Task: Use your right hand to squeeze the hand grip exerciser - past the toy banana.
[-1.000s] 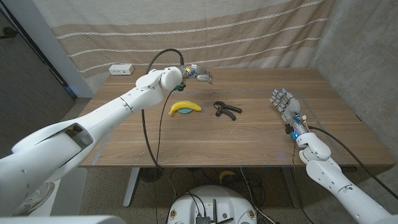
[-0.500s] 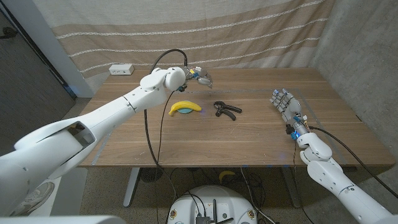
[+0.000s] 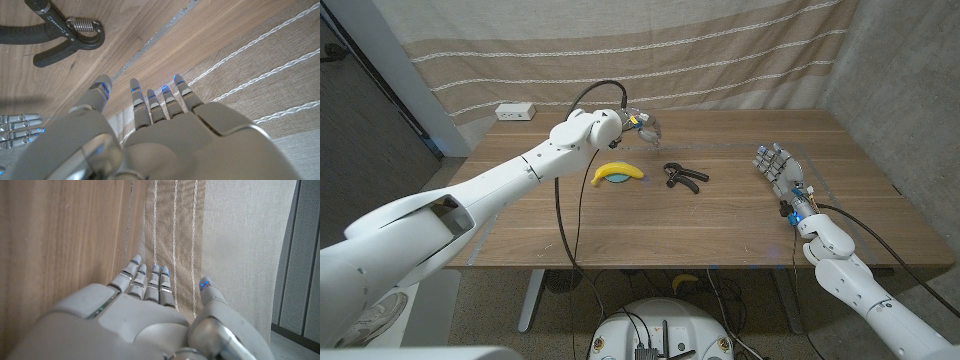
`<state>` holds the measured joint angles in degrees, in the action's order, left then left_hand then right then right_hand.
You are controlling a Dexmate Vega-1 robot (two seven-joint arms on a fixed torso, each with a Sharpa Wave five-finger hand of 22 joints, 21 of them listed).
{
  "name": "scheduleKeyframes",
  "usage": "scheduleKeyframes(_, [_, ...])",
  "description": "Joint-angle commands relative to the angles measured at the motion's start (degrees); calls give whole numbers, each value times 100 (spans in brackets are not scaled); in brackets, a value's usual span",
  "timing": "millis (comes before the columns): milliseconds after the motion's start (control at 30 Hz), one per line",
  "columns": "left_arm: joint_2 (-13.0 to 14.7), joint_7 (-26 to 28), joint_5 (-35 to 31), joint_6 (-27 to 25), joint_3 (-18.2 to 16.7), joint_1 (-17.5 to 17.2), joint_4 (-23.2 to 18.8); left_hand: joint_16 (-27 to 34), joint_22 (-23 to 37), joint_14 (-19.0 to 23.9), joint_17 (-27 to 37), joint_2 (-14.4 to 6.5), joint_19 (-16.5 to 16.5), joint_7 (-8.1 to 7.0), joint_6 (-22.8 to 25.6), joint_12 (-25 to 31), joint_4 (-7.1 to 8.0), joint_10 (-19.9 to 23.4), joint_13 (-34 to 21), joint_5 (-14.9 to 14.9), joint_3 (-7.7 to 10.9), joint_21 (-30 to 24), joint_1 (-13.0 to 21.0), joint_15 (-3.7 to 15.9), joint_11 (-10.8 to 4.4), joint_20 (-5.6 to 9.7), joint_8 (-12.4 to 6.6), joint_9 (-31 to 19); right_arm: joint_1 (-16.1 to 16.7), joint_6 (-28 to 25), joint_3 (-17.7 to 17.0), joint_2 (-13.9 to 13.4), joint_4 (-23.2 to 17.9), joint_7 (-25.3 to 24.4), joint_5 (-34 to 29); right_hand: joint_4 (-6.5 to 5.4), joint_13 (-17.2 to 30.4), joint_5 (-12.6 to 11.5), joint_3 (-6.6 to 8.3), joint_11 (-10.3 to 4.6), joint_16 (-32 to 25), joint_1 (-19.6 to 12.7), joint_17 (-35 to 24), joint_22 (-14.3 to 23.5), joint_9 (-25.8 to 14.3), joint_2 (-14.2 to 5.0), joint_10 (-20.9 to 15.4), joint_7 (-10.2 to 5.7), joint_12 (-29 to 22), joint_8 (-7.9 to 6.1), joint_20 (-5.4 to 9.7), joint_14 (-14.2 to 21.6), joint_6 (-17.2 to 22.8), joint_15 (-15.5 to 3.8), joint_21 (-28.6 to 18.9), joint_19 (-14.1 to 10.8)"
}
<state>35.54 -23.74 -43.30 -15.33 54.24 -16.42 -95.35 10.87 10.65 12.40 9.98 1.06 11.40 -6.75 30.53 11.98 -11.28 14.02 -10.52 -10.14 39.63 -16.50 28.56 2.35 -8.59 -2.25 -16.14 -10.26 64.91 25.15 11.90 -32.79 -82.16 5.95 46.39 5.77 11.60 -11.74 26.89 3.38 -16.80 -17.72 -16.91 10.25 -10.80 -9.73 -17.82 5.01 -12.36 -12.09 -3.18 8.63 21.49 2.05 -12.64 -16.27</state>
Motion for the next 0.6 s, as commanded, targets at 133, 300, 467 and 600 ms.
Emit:
scheduleKeyframes(133, [-113,199,-576,198,120,-85,193,39,-7,113,12,113,162,-31,87,13,-7,75,-22,17,-13,-21,245,294,-39,33,-15,-13,53,-42,-4,-18,-57,-66,-8,5,24,-41,-15,9,-42,63,-33,28,-21,20,-94,23,-19,-40,-9,70,100,-1,-14,-73])
scheduleKeyframes(300, [-165,322,-749,281,168,-91,310,37,-7,164,12,237,228,-84,209,22,4,171,-21,33,-59,-15,437,348,-93,72,-43,-17,47,-52,0,-18,-57,-77,-15,2,26,-40,-16,17,-49,68,-39,29,-22,19,-118,25,-27,-47,-10,84,130,1,-16,-78])
scheduleKeyframes(467, [-244,374,-758,385,172,-80,460,29,-5,166,13,265,257,-63,235,20,18,203,-20,35,-78,-12,533,350,-85,82,-41,-20,42,-54,4,-13,-49,-89,-23,-1,28,-40,-18,26,-54,74,-44,31,-24,19,-132,32,-30,-51,-13,94,152,0,-19,-89])
scheduleKeyframes(600, [-308,465,-726,460,171,-83,575,32,-2,188,16,267,277,-52,275,28,35,259,-20,36,-96,-6,619,368,-97,91,-41,-20,46,-62,-2,-17,-53,-96,-18,-3,31,-39,-19,46,-62,80,-50,32,-26,19,-148,30,-35,-48,-13,111,161,7,-20,-93])
